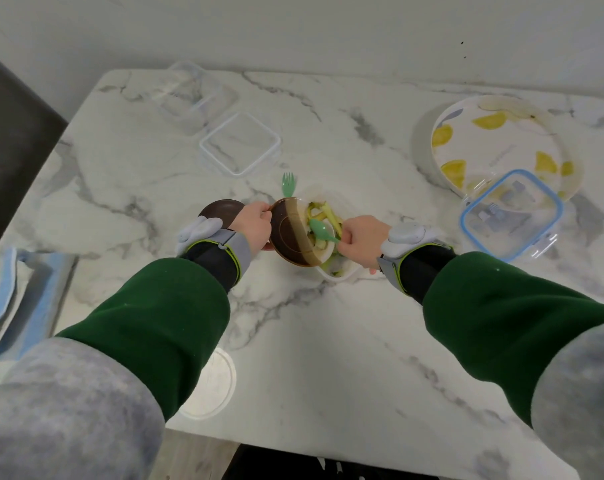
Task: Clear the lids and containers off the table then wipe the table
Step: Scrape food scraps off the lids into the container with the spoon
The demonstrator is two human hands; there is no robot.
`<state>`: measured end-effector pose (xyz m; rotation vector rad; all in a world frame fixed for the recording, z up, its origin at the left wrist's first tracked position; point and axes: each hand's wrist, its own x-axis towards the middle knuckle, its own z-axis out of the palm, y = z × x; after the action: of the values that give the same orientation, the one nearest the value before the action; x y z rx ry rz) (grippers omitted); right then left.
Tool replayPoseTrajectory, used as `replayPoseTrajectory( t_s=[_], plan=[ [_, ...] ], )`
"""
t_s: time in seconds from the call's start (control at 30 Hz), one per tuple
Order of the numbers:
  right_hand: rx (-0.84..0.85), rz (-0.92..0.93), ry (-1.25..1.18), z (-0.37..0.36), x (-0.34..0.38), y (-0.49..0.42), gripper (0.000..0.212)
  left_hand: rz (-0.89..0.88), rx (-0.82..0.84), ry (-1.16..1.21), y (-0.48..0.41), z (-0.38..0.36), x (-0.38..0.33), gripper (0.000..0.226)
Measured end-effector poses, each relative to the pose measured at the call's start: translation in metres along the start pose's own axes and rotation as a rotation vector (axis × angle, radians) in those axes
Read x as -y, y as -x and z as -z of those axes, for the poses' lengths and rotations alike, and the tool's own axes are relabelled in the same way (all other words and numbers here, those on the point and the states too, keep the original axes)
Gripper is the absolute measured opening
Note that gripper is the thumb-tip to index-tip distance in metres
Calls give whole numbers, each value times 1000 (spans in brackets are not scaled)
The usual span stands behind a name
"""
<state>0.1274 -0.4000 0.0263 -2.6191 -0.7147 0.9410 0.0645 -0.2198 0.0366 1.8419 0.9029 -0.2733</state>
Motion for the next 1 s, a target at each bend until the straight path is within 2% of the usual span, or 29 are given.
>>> replayPoseTrajectory(
  t_s=[0.17, 0.3, 0.4, 0.5, 0.63, 0.73, 0.87, 1.0],
  plan=[
    [2, -92, -105, 1, -5, 2, 18, -14, -26, 1, 0, 2, -2, 36],
    [-56, -16, -116, 3, 4, 2, 18, -38, -43, -5, 0, 1, -5, 35],
    [-33, 28, -120, 1, 12, 2, 12, -65, -19, 11, 0, 1, -5, 34],
    [23, -41, -91, 2, 15, 3, 18, -101, -13, 36, -1, 4, -4, 33],
    [49, -131, -115, 4, 7, 9, 13, -154, -55, 64, -2, 8, -5, 31],
    [27, -110, -117, 6, 5, 9, 16, -207, -92, 100, -2, 10, -8, 30],
    [-95, -27, -137, 8, 7, 4, 23, -272, -107, 125, 1, 9, -12, 28],
    [-79, -3, -105, 4, 12, 1, 26, -296, -103, 137, 5, 7, -15, 27]
  ],
)
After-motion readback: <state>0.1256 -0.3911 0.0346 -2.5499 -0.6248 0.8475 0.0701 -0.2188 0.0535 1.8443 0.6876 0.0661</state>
